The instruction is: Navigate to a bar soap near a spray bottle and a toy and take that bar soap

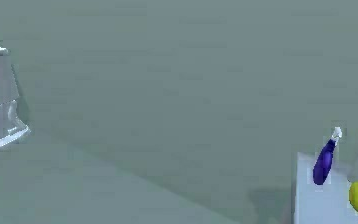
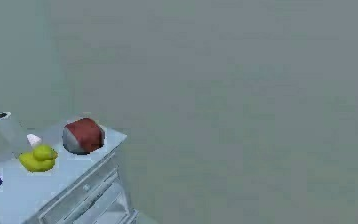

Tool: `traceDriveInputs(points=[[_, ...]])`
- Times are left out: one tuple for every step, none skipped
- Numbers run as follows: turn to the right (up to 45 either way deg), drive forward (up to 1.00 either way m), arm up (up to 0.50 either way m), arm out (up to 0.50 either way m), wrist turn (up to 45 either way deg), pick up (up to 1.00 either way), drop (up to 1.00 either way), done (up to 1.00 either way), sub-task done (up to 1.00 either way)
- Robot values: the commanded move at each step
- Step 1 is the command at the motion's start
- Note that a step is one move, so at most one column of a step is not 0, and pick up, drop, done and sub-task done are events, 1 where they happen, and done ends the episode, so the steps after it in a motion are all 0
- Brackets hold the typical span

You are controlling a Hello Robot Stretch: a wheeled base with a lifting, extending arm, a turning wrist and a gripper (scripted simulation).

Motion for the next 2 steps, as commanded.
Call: traceDriveInputs(points=[[0.0,0.2,0.0,0.0,0.0,0.0,0.0,0.0,0.0],[-27.0,0.0,0.0,0.0,0.0,0.0,0.0,0.0,0.0]])
